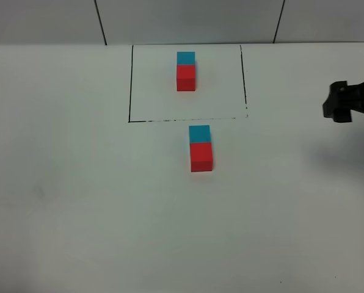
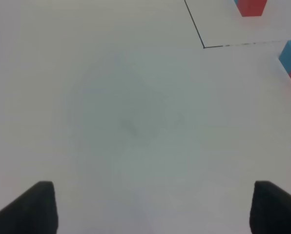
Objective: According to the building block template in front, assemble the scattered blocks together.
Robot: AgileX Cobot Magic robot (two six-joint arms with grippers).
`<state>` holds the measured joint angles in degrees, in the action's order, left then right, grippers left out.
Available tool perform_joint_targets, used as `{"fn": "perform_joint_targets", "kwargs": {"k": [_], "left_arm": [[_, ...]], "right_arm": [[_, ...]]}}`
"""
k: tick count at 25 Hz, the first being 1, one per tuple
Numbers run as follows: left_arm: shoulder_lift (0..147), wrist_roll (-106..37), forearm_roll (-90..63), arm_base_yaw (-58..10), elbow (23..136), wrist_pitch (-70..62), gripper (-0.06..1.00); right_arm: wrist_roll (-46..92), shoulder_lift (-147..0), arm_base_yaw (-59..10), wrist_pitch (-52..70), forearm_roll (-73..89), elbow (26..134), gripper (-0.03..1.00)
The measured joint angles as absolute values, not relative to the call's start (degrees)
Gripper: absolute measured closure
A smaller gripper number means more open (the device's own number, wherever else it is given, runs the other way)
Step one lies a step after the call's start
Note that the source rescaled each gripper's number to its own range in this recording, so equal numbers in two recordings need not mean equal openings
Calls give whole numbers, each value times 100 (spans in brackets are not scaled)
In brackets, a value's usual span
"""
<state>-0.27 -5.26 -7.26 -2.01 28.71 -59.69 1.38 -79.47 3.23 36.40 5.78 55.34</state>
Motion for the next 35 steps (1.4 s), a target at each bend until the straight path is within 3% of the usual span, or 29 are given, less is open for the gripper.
{"fn": "perform_joint_targets", "kwargs": {"k": [23,35], "left_arm": [[-27,-526,-726,-201,2871,-5969,8],[-27,-526,-726,-201,2871,-5969,8]], "right_arm": [[171,-2465,244,5854,255,3419,-3],[152,-517,-138,6106,0,2816,-2]]}}
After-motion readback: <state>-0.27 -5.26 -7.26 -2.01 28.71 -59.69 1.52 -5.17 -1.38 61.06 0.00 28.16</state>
